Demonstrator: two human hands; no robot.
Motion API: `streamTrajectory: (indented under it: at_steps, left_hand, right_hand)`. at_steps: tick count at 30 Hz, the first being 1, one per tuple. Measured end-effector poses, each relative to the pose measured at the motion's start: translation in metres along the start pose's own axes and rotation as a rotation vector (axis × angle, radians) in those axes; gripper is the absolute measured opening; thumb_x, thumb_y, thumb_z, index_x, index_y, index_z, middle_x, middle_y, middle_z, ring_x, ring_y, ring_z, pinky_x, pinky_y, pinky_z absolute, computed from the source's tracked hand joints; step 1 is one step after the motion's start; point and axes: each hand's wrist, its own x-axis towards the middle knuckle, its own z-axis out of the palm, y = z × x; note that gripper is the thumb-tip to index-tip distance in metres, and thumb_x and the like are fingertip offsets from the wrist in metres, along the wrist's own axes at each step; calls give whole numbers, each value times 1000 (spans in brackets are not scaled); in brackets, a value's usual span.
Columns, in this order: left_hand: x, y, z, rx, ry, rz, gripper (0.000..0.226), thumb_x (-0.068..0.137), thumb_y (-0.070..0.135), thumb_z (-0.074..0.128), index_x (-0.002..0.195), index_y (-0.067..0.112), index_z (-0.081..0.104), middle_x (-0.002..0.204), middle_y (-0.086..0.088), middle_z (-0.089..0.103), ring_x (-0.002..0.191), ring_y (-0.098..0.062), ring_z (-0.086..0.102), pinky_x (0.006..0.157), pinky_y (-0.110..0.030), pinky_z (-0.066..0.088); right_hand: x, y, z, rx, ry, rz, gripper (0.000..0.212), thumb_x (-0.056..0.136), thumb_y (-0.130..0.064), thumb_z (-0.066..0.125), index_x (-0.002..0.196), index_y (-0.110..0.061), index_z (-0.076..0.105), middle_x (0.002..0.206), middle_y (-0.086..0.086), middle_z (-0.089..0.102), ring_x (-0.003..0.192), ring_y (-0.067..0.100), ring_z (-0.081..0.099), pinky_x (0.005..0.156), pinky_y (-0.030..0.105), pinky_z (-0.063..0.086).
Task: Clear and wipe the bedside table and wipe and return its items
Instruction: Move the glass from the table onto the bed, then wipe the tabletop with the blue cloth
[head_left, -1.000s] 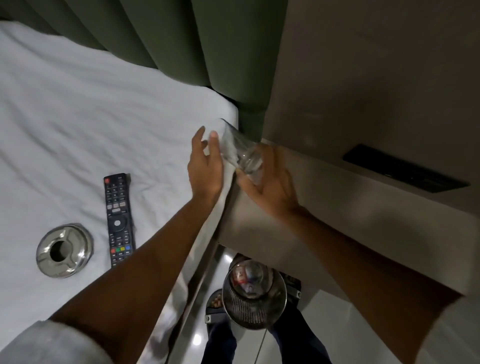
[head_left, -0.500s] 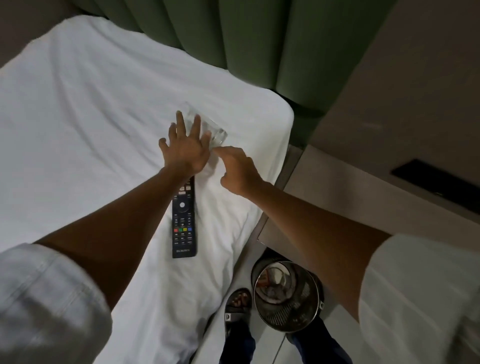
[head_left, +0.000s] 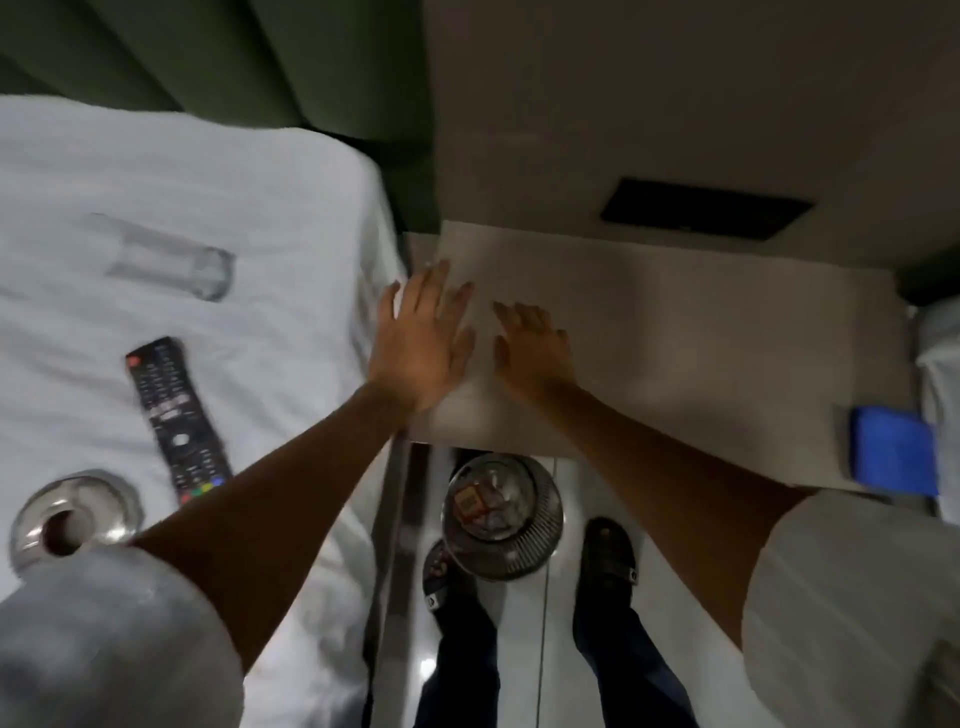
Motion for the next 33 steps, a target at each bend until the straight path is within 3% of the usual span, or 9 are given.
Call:
streamTrajectory:
  at_steps: [4, 10, 13, 16, 20, 23, 27, 30, 33]
  left_hand:
    - [8, 84, 44, -12, -137, 91, 56, 96, 48, 34, 146, 23, 37, 159, -12, 25, 145, -30, 24, 115, -54, 21]
    - [35, 199, 138, -17, -230, 169, 49, 96, 46, 40, 132, 18, 57, 148, -17, 45, 133, -37, 46, 106, -58, 35]
    - [63, 247, 187, 8, -254, 148, 58, 94, 53, 34, 141, 21, 47, 153, -17, 36, 140, -38, 36, 110, -59, 27]
    - [70, 261, 227, 16, -250, 78, 69, 94, 60, 24, 152, 21, 25, 160, -18, 19, 148, -36, 15, 115, -63, 13]
    - [65, 261, 243, 5, -105, 56, 69, 93, 60, 28, 151, 22, 24, 161, -16, 18, 149, -34, 14, 116, -60, 11]
    - [67, 261, 242, -2, -61, 56, 68, 93, 59, 30, 150, 23, 25, 161, -15, 19, 148, -33, 16, 116, -59, 11]
    - [64, 262, 243, -6, -46, 49, 68, 93, 60, 30, 150, 23, 27, 160, -13, 21, 148, -33, 17, 117, -58, 12]
    - [64, 262, 242, -24, -52, 44, 69, 93, 59, 33, 151, 23, 25, 161, -12, 18, 149, -32, 14, 118, -57, 8]
    - [63, 262, 243, -18, -46, 39, 69, 93, 57, 35, 151, 23, 25, 161, -12, 17, 149, -31, 14, 118, -57, 8]
  right_hand:
    - [-48, 105, -2, 29, 50, 233, 50, 96, -35, 40, 142, -18, 36, 147, 12, 38, 138, 30, 29, 106, 50, 32]
    - [-132, 266, 2, -29, 45, 516, 57, 97, -51, 27, 147, -24, 26, 158, 10, 19, 146, 26, 13, 114, 49, 18]
    - [-152, 354, -8, -90, 139, 594, 60, 95, -54, 21, 144, -21, 31, 154, 14, 28, 142, 29, 22, 112, 50, 19]
    - [-158, 433, -28, -243, 260, 614, 54, 93, -51, 30, 132, -16, 43, 139, 17, 45, 128, 34, 39, 104, 51, 30]
    - [-165, 518, -26, -255, 236, 646, 58, 94, -55, 30, 140, -19, 35, 150, 11, 33, 142, 28, 23, 113, 54, 17]
    - [-168, 530, -3, -170, 277, 711, 62, 94, -52, 25, 145, -18, 29, 156, 10, 24, 146, 27, 15, 116, 54, 12]
    - [-148, 491, 16, -146, 346, 786, 67, 88, -47, 19, 146, -16, 28, 157, 12, 24, 146, 27, 14, 116, 52, 11]
    - [-132, 448, 27, -117, 303, 660, 67, 85, -43, 26, 147, -17, 26, 158, 12, 21, 147, 27, 11, 117, 51, 7]
    - [-119, 391, 43, -18, 265, 395, 67, 84, -40, 40, 144, -11, 31, 157, 14, 22, 147, 27, 11, 118, 51, 4]
